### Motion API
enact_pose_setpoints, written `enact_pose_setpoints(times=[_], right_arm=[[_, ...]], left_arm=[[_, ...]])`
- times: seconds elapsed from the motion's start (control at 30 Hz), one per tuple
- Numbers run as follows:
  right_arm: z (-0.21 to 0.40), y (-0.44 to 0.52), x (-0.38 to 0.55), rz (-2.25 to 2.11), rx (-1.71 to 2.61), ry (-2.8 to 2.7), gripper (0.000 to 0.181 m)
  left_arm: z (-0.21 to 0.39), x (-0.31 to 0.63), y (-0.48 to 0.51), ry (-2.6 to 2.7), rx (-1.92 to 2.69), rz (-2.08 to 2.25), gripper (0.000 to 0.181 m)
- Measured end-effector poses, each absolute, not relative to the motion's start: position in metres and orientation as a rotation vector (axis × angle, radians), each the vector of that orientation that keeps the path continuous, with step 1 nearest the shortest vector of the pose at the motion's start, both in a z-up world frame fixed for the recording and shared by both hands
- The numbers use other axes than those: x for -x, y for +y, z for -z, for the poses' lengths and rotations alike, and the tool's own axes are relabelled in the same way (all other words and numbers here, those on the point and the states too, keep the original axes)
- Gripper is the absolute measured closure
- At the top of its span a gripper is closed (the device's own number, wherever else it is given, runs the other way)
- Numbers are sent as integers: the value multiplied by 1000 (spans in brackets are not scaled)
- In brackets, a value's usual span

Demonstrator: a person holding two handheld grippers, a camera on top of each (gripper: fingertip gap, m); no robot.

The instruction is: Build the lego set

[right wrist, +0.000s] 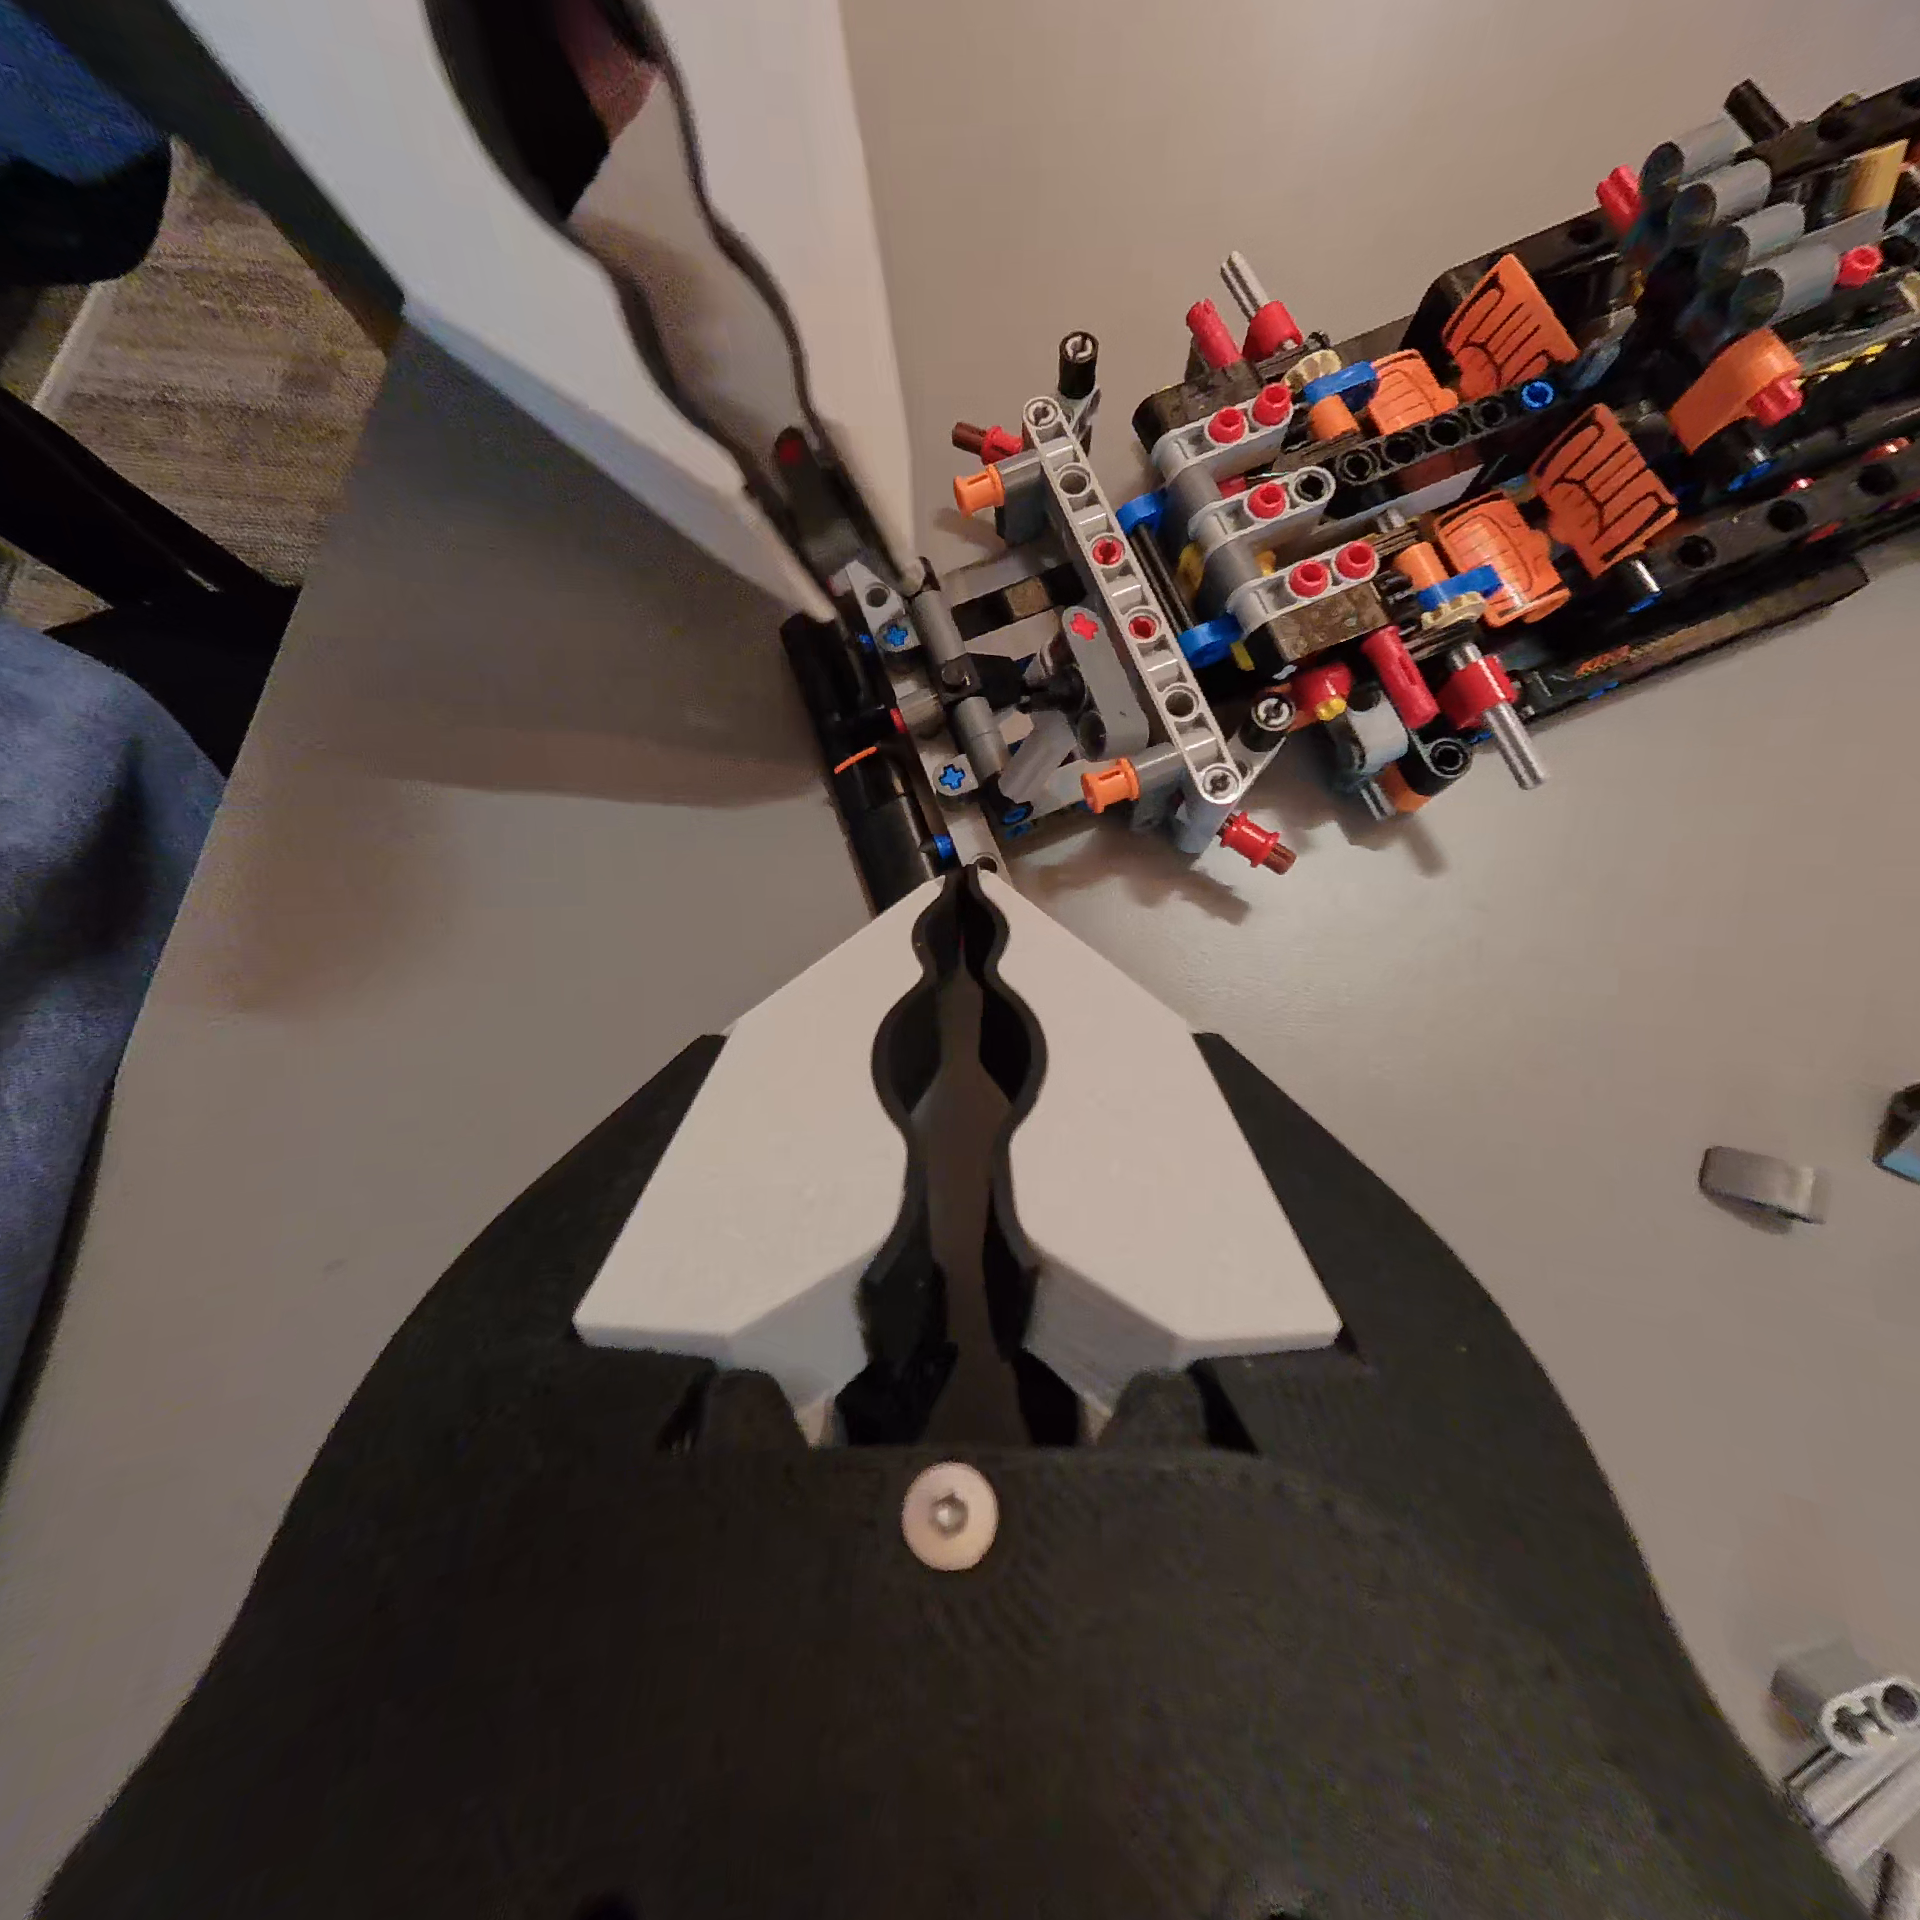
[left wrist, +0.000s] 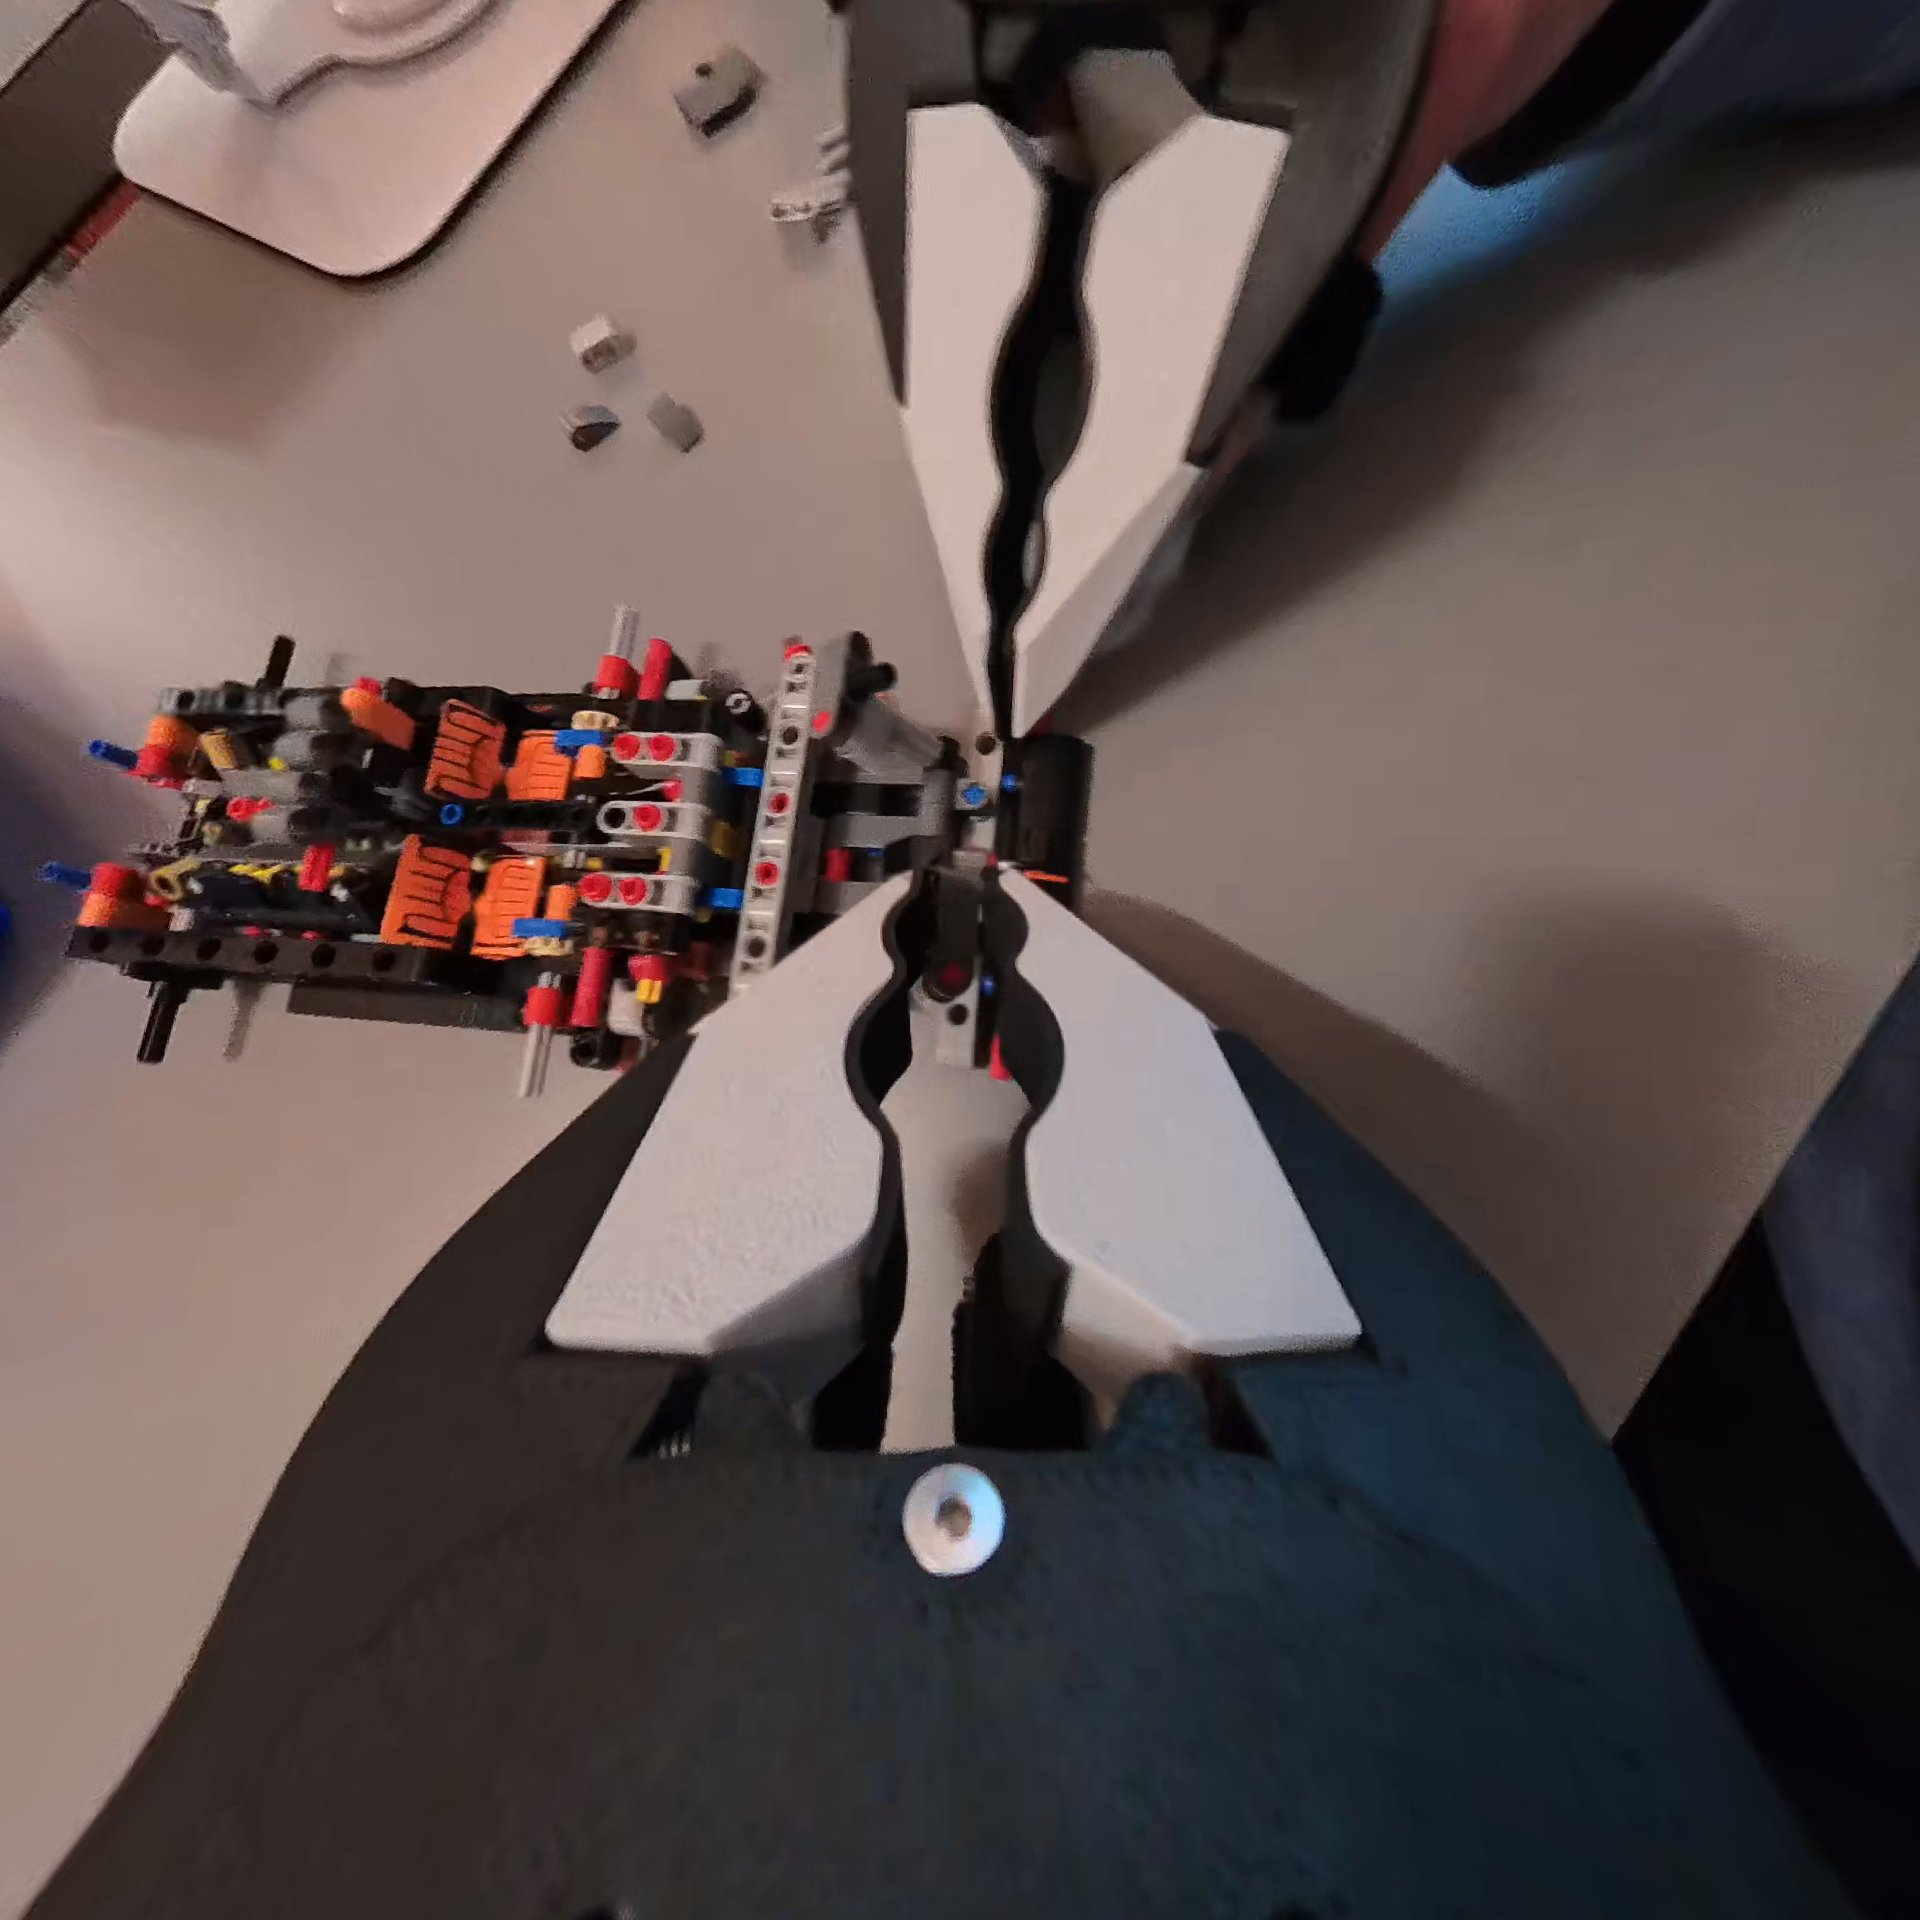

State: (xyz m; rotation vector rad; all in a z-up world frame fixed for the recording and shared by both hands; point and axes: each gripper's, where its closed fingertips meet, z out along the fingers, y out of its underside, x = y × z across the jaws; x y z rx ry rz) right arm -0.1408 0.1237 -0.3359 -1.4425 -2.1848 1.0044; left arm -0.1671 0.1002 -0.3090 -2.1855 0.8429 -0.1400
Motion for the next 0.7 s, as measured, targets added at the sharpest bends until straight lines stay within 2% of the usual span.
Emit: enact_pose_setpoints(times=[0.03,0.2,0.27,0.47,0.6,0.7], right_arm=[[336,124,141,-992,1435,-2191,181],[336,123,141,-1003,1435,-2190,181],[335,125,141,-1013,1452,-2174,181],[309,131,134,-1102,1443,-2090,176],[298,132,123,-1119,1415,-2041,171],[296,126,112,-1131,1396,-2006,171]], left_arm=[[308,170,103,823,2196,163,174],[305,179,113,710,2218,257,172],[304,186,116,677,2214,230,158],[285,192,107,579,2153,324,147],[286,192,102,560,2140,296,146],[282,188,102,575,2115,240,138]])
